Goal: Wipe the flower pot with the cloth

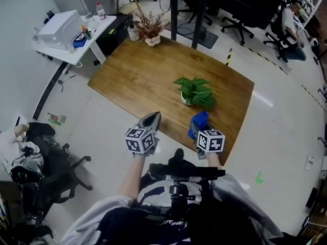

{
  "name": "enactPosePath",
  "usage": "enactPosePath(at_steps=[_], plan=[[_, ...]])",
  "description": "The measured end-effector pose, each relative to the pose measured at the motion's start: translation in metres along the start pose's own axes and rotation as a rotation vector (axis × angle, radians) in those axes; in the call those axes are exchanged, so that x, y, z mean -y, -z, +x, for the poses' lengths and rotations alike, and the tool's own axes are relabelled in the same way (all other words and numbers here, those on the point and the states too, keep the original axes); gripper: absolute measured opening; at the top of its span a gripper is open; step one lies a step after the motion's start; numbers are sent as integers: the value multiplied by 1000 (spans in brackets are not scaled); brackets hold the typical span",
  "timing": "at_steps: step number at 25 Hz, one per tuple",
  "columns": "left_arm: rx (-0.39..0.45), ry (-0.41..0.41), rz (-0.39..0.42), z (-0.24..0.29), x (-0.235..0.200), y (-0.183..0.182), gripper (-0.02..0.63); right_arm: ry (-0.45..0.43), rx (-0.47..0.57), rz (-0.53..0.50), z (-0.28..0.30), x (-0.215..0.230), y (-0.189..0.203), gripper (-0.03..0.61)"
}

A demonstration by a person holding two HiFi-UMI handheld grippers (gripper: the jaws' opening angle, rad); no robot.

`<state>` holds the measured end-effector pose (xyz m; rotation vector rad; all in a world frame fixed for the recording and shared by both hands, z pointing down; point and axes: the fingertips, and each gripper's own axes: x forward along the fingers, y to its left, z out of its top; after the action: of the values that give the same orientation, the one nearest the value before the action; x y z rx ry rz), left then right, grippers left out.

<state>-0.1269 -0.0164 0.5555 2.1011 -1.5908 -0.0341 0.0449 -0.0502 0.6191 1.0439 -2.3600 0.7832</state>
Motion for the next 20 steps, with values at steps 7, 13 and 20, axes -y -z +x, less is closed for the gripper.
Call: enactPosePath(at_steps=[7,13,20], plan=[[-23,4,24,60,13,-15,0,2,-45,-1,28,45,-14,80],[-100,-3,50,82,11,-6,0,6,-48,-24,47,57,-34,80],[-174,-17,61,99,-8,0,1,48,-41,-57,58,66,-49,80]])
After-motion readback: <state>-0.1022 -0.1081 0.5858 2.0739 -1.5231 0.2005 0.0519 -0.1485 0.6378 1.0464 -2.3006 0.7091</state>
